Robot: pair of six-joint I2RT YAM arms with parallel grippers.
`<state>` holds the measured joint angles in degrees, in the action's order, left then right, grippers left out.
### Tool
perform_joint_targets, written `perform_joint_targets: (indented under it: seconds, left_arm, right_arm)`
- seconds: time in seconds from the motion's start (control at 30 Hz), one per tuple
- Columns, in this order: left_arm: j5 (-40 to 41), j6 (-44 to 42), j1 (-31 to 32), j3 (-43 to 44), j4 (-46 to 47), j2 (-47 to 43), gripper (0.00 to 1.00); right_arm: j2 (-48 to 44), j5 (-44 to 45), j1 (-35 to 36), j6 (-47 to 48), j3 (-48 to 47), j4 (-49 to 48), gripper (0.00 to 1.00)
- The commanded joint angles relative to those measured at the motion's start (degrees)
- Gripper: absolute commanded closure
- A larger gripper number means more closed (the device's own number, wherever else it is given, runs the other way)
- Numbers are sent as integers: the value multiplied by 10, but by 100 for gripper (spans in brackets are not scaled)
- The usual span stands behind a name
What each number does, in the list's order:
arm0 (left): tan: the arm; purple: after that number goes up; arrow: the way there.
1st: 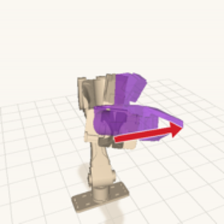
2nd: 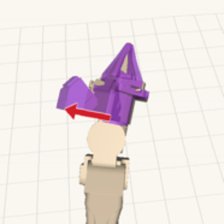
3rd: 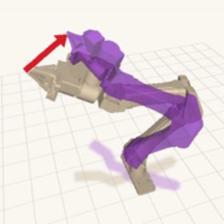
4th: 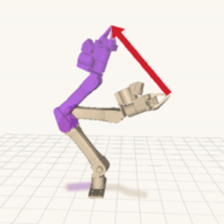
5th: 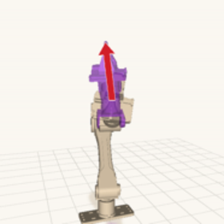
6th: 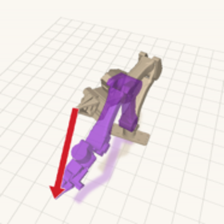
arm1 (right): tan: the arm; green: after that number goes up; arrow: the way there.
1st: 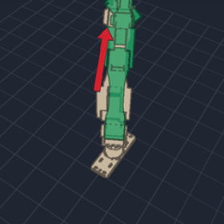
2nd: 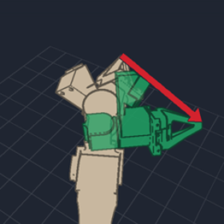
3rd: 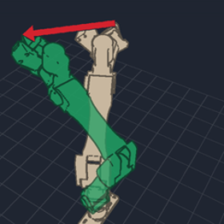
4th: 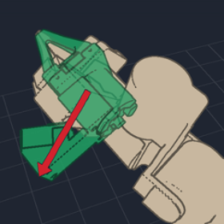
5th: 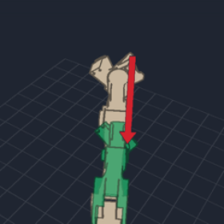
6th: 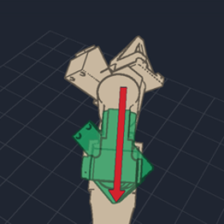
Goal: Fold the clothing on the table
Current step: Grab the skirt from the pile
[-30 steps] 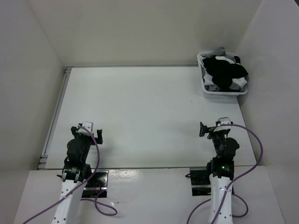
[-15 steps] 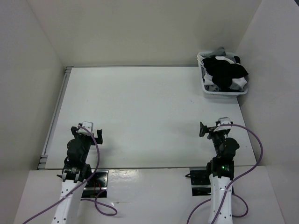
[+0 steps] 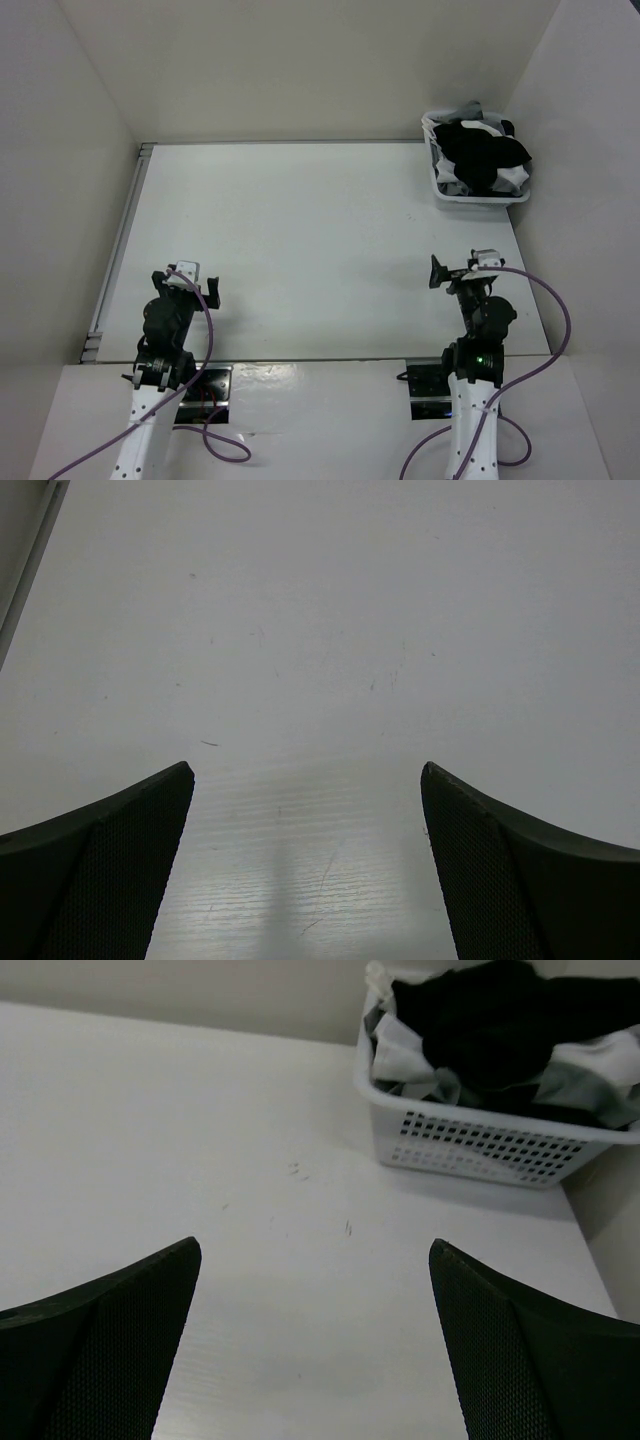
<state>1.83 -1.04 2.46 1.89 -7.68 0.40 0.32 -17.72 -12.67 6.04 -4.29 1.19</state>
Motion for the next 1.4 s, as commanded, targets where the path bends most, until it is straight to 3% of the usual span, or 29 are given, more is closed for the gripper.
perform_joint_targets:
  seconds: [0.0, 0.17, 0.23, 0.3, 0.37, 0.47, 0.57, 0.67, 0.8, 1.17, 1.37]
  left_arm:
    - [1, 7, 1, -17, 21, -77, 0]
    - [1, 7, 1, -17, 21, -77, 0]
    - [1, 7, 1, -17, 21, -77, 0]
    - [1, 7, 1, -17, 21, -77, 0]
    - [1, 7, 1, -17, 21, -77, 0]
    - [1, 7, 1, -17, 21, -77, 0]
    - [1, 7, 1, -17, 21, -77, 0]
    - [1, 7, 1, -17, 21, -77, 0]
    - [1, 7, 1, -17, 21, -77, 0]
    - [1, 7, 1, -17, 21, -77, 0]
    - [1, 7, 1, -17, 21, -77, 0]
  right_arm:
    - [-48, 58, -3, -42, -80, -90, 2]
    - [-15, 94, 2, -89, -223, -110, 2]
    - [75, 144, 2, -119, -345, -77, 2]
    - [194, 161, 2, -128, -491, 10, 2]
    - [265, 127, 2, -73, -615, 112, 2]
    - [347, 87, 7, -61, -685, 193, 2]
    - [341, 102, 7, -64, -646, 211, 2]
    - [264, 41, 7, -25, -565, 187, 2]
    - [233, 65, -10, -81, -542, 194, 2]
    - [412, 30, -29, -85, -575, 230, 2]
    - [437, 30, -29, -66, -575, 235, 2]
